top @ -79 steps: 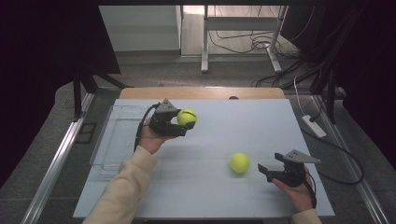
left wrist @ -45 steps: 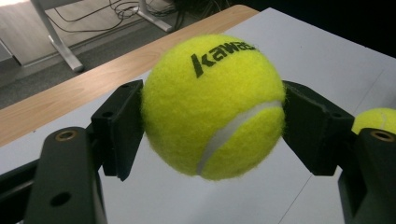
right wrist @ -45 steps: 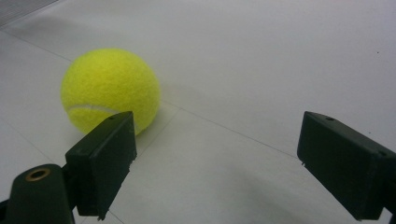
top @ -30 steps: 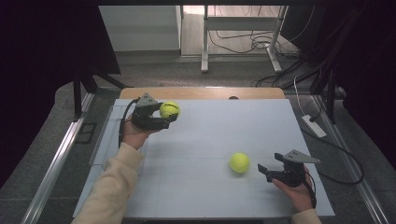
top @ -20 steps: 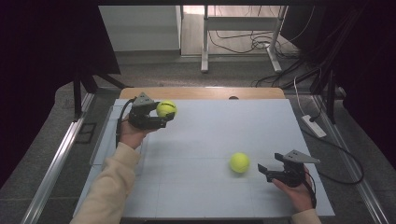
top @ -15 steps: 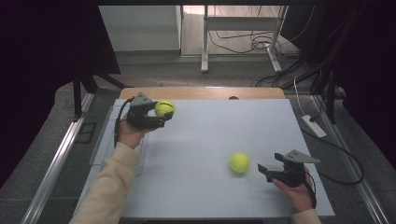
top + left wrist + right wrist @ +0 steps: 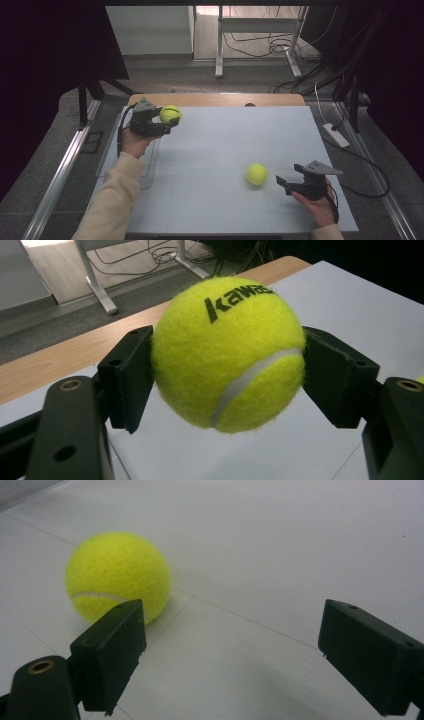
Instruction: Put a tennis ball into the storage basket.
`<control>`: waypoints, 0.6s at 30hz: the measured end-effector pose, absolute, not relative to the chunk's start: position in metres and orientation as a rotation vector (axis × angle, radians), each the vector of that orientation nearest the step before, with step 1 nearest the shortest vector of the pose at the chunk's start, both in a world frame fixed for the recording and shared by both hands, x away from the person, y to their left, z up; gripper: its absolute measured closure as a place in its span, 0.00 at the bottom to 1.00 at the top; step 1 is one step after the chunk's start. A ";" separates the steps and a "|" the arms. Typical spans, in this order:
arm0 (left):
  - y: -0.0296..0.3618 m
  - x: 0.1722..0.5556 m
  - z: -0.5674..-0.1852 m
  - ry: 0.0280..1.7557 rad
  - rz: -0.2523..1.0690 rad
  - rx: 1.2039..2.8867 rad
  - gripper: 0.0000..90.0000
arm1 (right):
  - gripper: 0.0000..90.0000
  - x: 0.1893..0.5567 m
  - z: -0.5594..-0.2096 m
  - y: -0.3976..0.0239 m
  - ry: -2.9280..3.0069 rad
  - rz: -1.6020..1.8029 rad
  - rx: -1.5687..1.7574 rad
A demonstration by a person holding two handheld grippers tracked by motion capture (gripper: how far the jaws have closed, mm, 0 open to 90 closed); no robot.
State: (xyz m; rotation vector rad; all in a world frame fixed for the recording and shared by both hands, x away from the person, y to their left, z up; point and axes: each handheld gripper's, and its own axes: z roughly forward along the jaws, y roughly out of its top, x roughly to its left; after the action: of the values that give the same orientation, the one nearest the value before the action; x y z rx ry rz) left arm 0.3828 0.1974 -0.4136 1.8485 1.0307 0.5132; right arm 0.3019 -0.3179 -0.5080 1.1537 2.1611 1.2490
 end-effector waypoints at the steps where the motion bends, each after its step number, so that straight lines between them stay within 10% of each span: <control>1: 0.199 0.383 -0.414 1.035 0.515 1.849 0.30 | 0.13 0.302 -0.508 -0.318 2.161 1.249 1.153; 18: 0.218 0.385 -0.416 1.081 0.532 1.821 0.30 | 0.13 0.302 -0.508 -0.318 2.162 1.247 1.154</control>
State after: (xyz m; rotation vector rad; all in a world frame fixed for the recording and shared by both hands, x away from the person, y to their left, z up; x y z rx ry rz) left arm 0.3848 0.2181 -0.4161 1.8208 1.0813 0.5320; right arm 0.3019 -0.3180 -0.5078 1.1536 2.1615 1.2467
